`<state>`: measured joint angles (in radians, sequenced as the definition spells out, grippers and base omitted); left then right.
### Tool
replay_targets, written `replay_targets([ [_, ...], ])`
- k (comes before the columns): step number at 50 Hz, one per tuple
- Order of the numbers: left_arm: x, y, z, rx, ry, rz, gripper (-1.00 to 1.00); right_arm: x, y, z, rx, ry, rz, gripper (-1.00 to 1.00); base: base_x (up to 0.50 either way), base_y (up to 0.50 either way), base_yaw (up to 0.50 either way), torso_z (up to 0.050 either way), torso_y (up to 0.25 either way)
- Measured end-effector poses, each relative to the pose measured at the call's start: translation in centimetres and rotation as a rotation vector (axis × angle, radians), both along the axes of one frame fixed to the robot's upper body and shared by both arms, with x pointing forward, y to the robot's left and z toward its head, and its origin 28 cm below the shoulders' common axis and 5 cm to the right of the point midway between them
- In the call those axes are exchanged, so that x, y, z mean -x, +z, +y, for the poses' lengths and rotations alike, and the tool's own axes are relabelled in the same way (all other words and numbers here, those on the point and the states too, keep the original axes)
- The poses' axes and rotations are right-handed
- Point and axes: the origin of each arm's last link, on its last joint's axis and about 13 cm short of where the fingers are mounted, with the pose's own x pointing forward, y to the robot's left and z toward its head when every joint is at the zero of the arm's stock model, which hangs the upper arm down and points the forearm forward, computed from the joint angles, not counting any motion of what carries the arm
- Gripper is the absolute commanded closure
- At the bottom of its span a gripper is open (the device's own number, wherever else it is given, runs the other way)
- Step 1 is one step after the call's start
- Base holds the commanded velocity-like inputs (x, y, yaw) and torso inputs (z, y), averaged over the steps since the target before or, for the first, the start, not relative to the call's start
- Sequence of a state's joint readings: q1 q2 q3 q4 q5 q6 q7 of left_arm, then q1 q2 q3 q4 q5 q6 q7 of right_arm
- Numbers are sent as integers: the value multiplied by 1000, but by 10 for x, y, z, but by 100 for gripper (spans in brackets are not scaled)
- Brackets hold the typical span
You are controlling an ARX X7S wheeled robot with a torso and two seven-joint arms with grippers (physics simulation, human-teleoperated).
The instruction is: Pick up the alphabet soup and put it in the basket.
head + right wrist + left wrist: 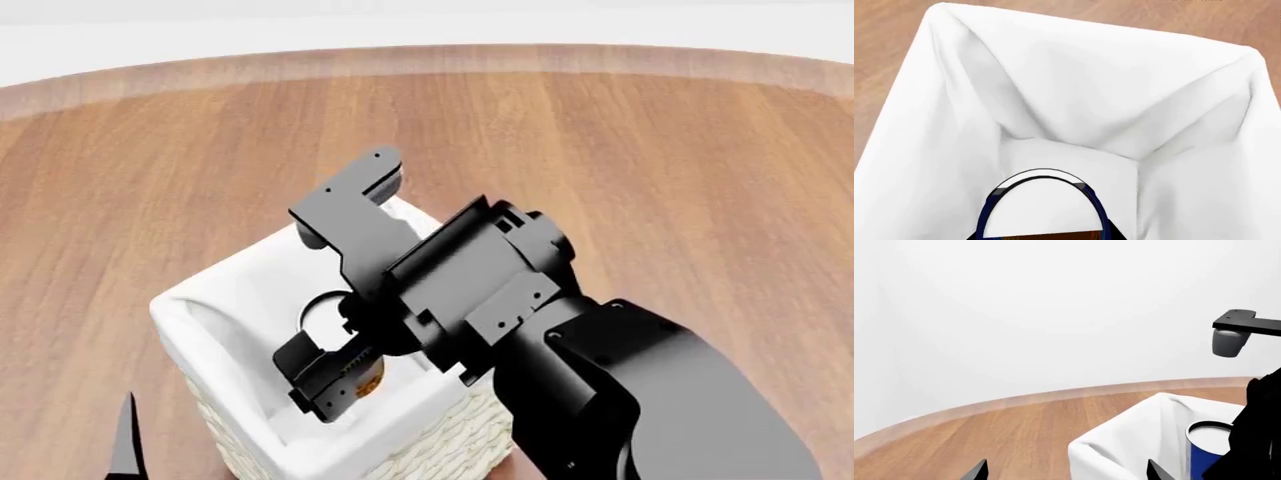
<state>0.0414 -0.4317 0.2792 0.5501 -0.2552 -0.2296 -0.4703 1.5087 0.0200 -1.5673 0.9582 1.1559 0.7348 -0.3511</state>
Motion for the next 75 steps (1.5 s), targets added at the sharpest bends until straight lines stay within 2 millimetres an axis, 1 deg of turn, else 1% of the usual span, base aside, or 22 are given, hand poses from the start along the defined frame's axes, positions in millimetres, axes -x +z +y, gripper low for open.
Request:
replay_targets([
  [17,0,0,1,4,2,1,-100,2,-5,4,-36,-25,-6,100,0,0,0,1,0],
  [53,0,0,1,7,4,3,-100,4,-13,7,-53,-40,-12,100,0,0,0,0,1],
  [54,0,0,1,7,4,3,-100,4,-13,7,-53,-40,-12,-100,0,0,0,0,0],
  [75,0,0,3,11,5,-1,-100,2,-6,8,-56,-46,-37,-100,0,0,0,0,0],
])
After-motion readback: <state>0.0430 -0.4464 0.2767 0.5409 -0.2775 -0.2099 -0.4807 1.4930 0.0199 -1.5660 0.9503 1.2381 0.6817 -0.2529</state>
